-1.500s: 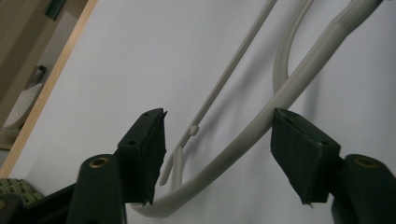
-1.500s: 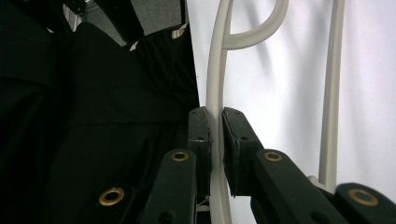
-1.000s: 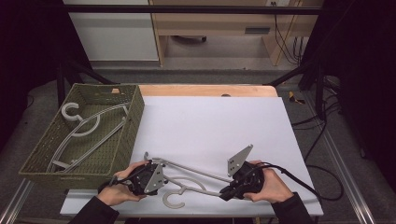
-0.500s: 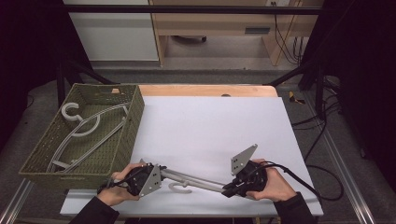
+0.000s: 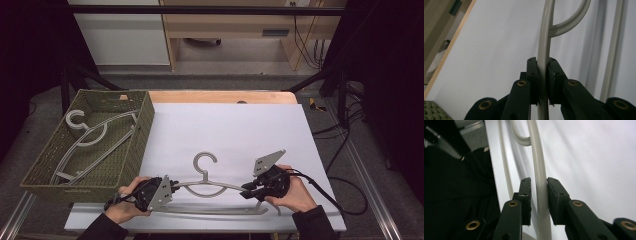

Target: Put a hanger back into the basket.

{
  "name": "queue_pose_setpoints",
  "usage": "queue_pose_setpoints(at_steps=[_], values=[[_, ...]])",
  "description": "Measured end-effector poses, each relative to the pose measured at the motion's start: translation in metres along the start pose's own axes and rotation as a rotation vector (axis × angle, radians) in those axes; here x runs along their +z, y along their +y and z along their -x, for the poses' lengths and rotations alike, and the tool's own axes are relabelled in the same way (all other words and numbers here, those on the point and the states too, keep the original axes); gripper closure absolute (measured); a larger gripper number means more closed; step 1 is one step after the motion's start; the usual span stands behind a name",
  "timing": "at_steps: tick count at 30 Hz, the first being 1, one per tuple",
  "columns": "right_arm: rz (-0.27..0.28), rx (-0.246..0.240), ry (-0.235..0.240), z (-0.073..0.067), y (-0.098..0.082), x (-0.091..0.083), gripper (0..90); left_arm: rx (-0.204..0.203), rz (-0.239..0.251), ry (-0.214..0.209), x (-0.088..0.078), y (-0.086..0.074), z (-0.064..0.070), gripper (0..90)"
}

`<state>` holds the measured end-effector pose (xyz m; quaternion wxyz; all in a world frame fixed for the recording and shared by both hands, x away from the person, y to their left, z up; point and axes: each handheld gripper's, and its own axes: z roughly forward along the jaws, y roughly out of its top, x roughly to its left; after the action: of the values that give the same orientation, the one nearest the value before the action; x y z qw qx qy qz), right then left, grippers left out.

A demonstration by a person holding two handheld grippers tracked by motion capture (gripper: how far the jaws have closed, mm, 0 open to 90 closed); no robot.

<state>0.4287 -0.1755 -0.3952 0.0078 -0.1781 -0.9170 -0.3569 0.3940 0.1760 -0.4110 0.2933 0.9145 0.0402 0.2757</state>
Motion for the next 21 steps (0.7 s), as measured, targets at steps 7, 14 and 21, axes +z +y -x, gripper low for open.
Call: queue_pose_setpoints(at_steps=[7, 14, 21], values=[[0.164, 0.077, -0.144, 0.006, -0.005, -0.014, 48.6, -0.066, -0.018, 0.035, -0.008, 0.005, -0.002, 81.8], [0.285, 0.178, -0.255, 0.011, -0.02, -0.031, 26.4, -0.219, -0.045, 0.09, -0.013, 0.005, -0.008, 81.8], [0.377, 0.268, -0.356, 0.014, -0.038, -0.047, 14.4, -0.323, -0.017, 0.142, -0.027, 0.009, -0.014, 81.8]])
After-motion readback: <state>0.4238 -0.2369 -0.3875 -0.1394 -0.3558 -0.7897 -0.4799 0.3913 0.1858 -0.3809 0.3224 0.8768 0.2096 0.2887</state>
